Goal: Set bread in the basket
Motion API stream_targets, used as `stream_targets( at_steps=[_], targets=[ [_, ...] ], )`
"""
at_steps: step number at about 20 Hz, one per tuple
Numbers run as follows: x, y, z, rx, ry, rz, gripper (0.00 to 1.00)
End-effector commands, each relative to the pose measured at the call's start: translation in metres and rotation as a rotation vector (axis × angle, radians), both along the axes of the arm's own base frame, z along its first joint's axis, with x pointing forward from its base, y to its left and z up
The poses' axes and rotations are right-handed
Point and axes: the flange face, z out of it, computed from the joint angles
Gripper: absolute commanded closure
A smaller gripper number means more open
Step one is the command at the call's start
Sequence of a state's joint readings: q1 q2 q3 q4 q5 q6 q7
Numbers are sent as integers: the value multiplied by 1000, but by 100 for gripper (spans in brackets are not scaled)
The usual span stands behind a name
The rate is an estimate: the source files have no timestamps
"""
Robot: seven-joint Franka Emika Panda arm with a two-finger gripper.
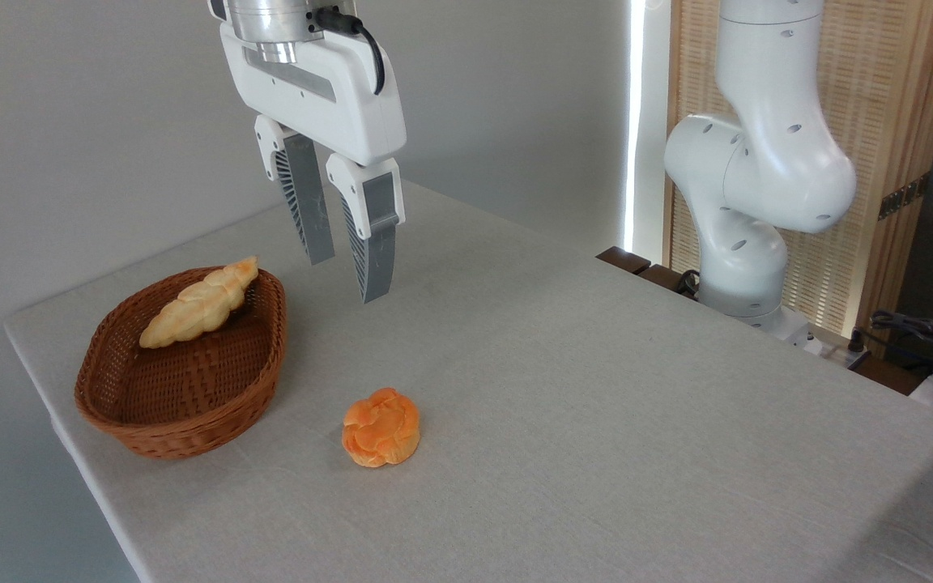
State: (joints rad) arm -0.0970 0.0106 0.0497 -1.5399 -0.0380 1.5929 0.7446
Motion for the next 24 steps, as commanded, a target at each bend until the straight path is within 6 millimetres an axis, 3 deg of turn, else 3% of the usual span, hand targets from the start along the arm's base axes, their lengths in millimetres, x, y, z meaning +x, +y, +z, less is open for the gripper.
stream_targets(
  at_steps=[1, 9, 12, 17, 21, 24],
  targets=[
    [1, -1, 3, -19, 22, -19, 0],
    [3, -3, -1, -19, 27, -20, 0],
    [5, -4, -15, -18, 22, -24, 0],
    [9, -20, -58, -6, 15, -49, 0],
    [8, -34, -126, 1, 13, -72, 0],
    [13, -43, -144, -1, -33, -90, 0]
  ],
)
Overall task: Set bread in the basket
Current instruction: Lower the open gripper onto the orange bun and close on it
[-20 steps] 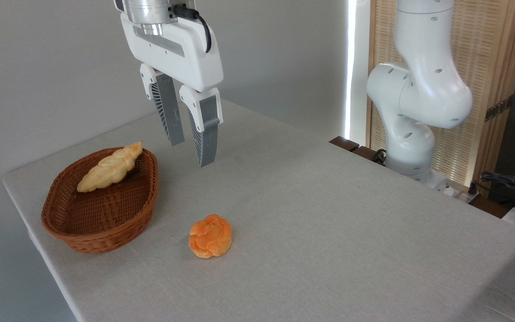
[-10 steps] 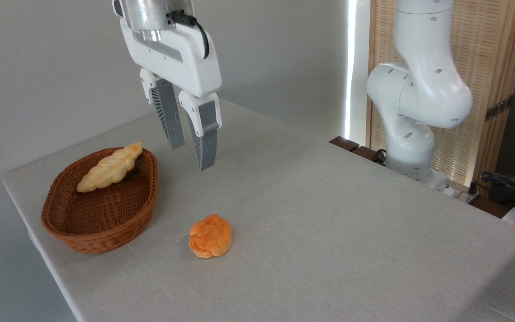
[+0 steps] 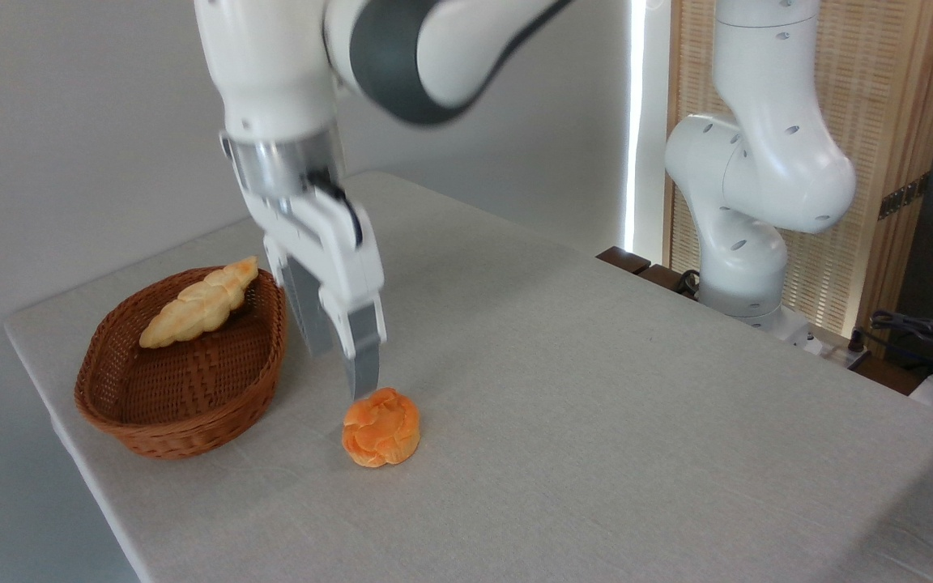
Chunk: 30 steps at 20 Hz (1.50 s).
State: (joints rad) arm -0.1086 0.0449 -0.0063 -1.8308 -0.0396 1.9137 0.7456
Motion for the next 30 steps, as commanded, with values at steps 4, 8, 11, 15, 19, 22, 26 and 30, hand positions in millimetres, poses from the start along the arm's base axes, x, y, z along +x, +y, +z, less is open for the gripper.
stream_targets(
  at_steps=[4, 8, 11, 15, 19, 22, 26, 30],
  targets=[
    [-7, -3, -36, 24, 3, -112, 0],
    [-13, -16, -63, 30, 53, -137, 0],
    [-14, -16, -70, 44, 64, -145, 0],
    [-18, -22, -80, 48, 85, -159, 0],
    [-20, -22, -88, 71, 98, -169, 7],
    [-21, -33, -92, 71, 109, -186, 59],
    [-22, -32, -91, 73, 113, -188, 78],
    [-20, -27, -83, 76, 110, -184, 82]
  ],
)
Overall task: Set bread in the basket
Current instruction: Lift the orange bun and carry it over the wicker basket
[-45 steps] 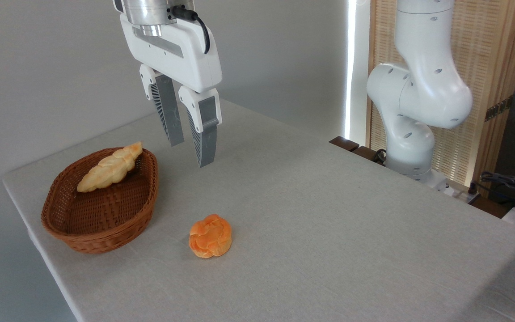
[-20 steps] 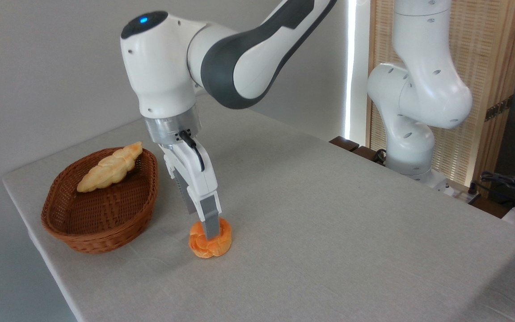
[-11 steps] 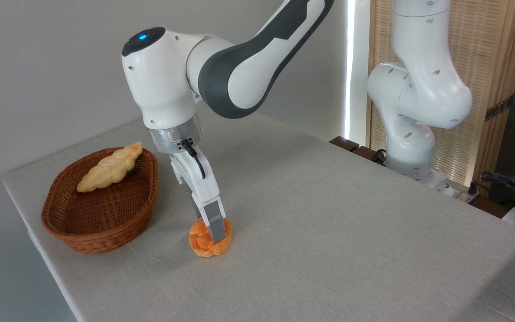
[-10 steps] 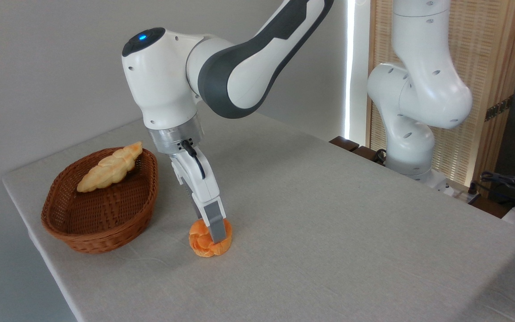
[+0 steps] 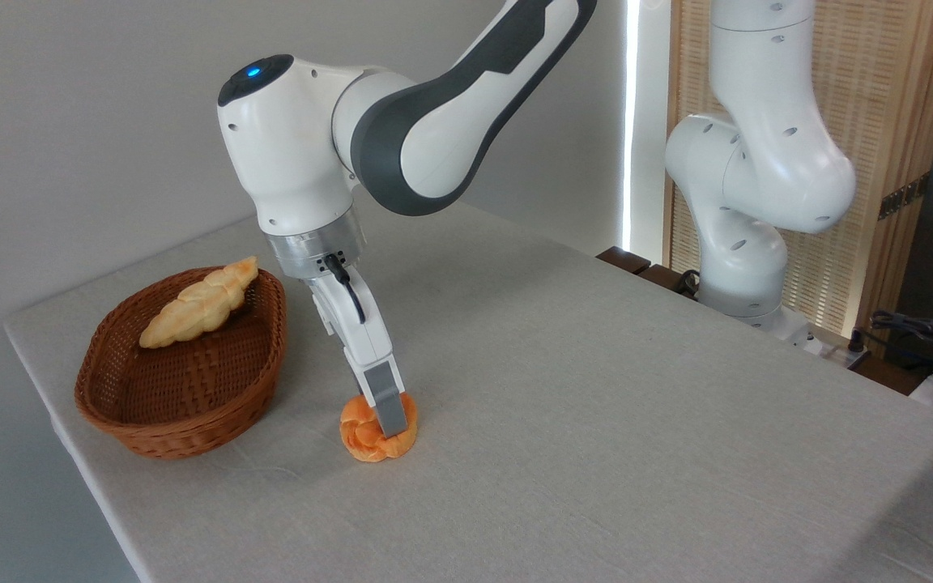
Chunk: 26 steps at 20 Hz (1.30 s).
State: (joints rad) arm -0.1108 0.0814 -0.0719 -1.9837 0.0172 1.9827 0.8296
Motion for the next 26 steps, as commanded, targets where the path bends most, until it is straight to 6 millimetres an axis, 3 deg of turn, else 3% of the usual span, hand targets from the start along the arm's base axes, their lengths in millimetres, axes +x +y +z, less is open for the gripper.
stream_targets(
  at_steps=[1, 8, 10, 15, 17, 21, 26],
  targets=[
    [0, 10, 6, 34, 2, -19, 82],
    [4, 14, 19, 101, -15, -54, 82],
    [11, 12, 41, 93, -42, -45, 82],
    [27, 3, 126, 31, -111, -4, 80],
    [37, -20, 139, -51, -137, 5, 79],
    [65, -76, 124, -130, -218, 205, 69],
    [87, -115, 99, -230, -322, 322, 60]
  ],
)
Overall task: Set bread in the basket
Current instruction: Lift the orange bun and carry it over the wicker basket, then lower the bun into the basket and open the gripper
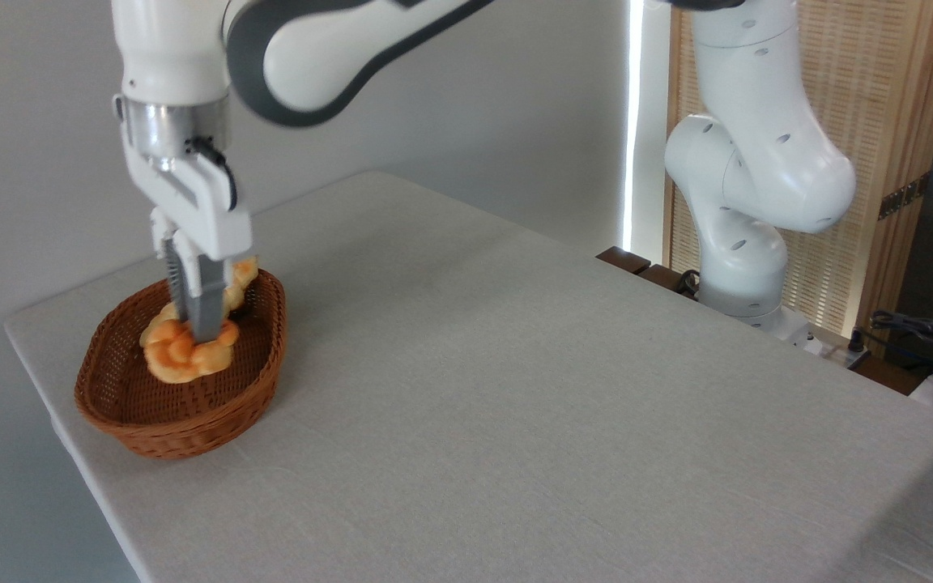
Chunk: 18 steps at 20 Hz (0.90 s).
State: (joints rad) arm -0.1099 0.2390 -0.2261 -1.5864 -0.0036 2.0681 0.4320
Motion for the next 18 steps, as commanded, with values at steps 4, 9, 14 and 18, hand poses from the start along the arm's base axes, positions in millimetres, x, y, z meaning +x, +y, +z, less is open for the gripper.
stream_targets(
  at_steps=[4, 9, 14, 18],
  targets=[
    [21, -30, -27, -83, -47, 56, 46],
    [17, -44, -49, -45, -26, 4, 0],
    [17, -44, -50, -39, -27, -2, 0],
    [17, -44, -50, -38, -26, -3, 0]
  ],
)
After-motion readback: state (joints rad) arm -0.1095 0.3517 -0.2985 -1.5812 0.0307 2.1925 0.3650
